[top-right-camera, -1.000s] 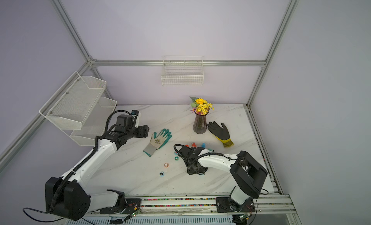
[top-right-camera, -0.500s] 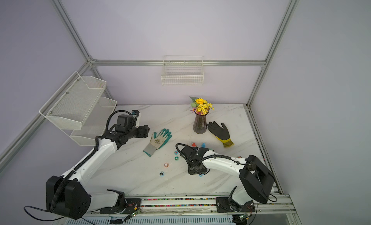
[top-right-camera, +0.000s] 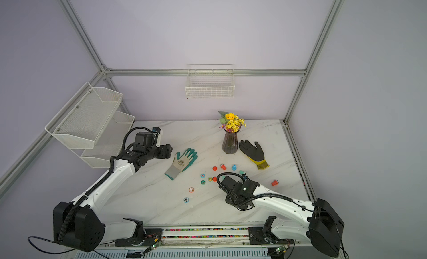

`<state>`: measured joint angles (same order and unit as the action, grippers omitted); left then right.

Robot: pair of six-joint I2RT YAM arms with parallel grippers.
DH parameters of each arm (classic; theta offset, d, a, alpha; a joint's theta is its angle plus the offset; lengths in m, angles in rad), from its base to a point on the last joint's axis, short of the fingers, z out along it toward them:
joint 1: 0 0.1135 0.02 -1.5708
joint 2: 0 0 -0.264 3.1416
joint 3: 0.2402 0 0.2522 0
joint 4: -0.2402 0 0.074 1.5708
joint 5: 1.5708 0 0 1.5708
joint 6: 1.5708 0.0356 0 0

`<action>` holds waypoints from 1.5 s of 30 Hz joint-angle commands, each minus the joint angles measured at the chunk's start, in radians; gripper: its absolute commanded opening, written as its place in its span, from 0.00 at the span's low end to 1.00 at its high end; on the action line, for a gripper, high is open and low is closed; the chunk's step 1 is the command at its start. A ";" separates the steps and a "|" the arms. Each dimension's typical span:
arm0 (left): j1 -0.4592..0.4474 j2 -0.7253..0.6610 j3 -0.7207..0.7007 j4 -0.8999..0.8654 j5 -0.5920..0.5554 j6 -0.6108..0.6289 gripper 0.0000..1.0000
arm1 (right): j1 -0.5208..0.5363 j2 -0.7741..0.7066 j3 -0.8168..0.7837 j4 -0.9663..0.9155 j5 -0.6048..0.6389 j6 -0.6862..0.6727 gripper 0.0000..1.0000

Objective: Close the stamp cap
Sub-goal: Pick up the stamp from the center of the board.

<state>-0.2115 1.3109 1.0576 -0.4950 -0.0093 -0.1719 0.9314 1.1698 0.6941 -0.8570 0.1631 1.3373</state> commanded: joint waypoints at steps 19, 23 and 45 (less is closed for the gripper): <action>0.003 0.009 0.036 0.006 0.005 0.022 0.83 | 0.012 0.164 -0.053 0.198 0.033 0.192 0.40; 0.003 0.009 0.037 0.005 0.003 0.022 0.83 | 0.012 0.195 -0.068 0.226 0.024 0.186 0.37; -0.011 0.008 0.037 -0.006 0.022 0.011 0.82 | 0.013 0.075 0.010 0.109 0.067 -0.080 0.16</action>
<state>-0.2127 1.3239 1.0576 -0.5030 -0.0067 -0.1722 0.9390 1.3018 0.6563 -0.7155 0.2054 1.3724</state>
